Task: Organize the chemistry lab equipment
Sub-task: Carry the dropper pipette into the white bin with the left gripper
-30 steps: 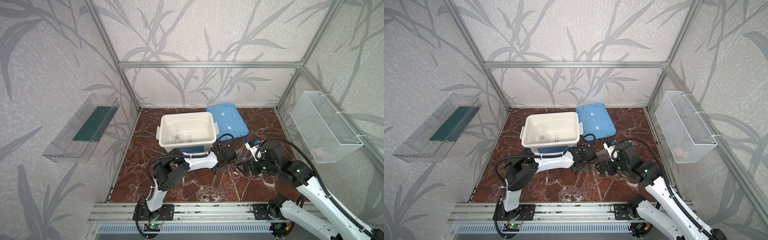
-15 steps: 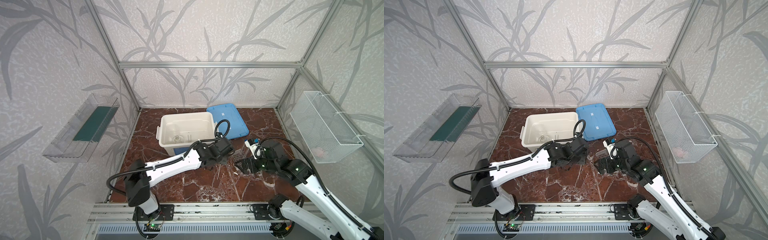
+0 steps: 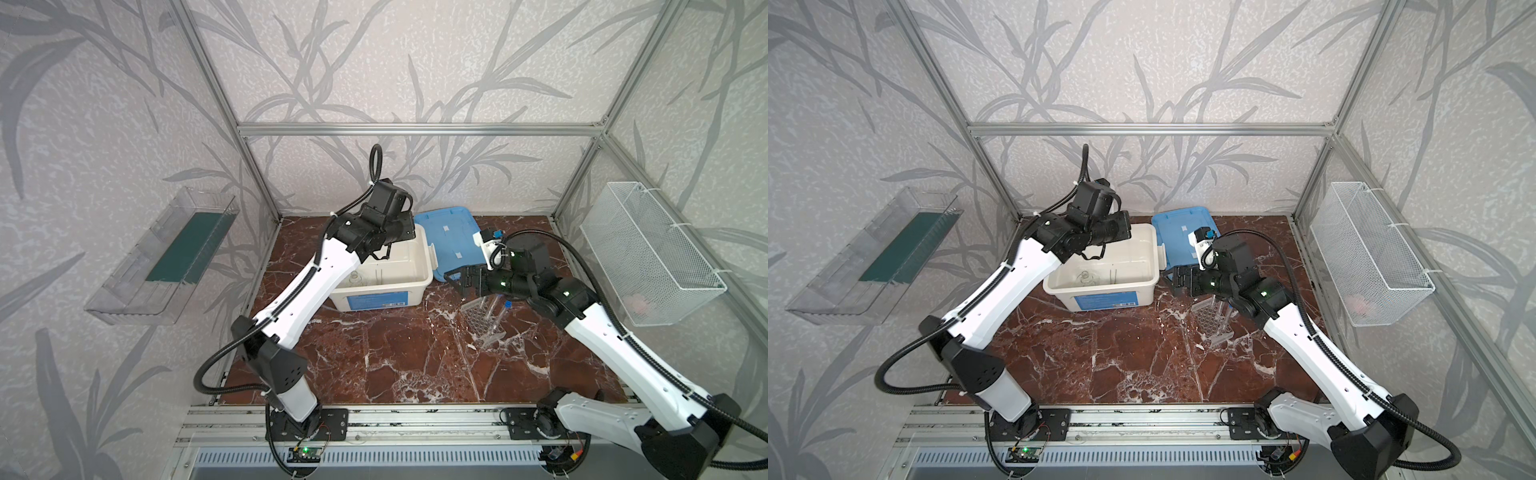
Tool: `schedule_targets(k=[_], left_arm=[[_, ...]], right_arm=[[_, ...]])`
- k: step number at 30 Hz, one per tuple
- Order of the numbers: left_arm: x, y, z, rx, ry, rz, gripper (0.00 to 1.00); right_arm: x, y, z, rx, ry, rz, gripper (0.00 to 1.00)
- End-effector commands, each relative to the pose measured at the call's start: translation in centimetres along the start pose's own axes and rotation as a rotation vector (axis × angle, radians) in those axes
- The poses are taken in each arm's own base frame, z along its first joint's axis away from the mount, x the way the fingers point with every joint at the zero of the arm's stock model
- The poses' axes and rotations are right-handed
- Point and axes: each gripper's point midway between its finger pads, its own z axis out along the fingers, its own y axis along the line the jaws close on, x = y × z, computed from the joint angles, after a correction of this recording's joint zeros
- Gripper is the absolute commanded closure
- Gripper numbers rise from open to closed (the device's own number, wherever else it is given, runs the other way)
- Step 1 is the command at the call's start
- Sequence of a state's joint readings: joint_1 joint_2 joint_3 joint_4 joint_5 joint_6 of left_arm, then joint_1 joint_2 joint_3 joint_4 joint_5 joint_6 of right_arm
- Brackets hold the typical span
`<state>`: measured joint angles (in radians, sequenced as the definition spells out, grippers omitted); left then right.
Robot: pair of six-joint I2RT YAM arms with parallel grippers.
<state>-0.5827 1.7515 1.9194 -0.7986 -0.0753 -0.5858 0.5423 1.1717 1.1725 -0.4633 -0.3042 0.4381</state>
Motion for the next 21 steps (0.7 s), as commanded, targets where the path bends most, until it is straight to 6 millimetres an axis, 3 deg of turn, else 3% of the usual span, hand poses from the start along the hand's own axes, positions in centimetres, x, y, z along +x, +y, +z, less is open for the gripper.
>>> schedule_targets(k=[1, 8, 13, 21], left_arm=[[3.0, 2.6, 4.8, -0.094, 0.153, 0.050, 1.00], [4.4, 4.6, 10.1, -0.147, 0.156, 0.043, 1.00], [6.8, 5.4, 13.3, -0.121, 0.207, 0.018, 1.00], [10.6, 6.6, 16.9, -0.098, 0.247, -0.054, 1.00]], right_arm=[[-2.6, 0.9, 0.6, -0.027, -0.068, -0.005, 0.01], [-3.2, 0.1, 2.6, 0.002, -0.055, -0.033, 0.00], [-2.6, -0.2, 4.6, -0.012, -0.009, -0.043, 0.01], [-2.3, -1.6, 4.6, 0.013, -0.021, -0.062, 0.00]])
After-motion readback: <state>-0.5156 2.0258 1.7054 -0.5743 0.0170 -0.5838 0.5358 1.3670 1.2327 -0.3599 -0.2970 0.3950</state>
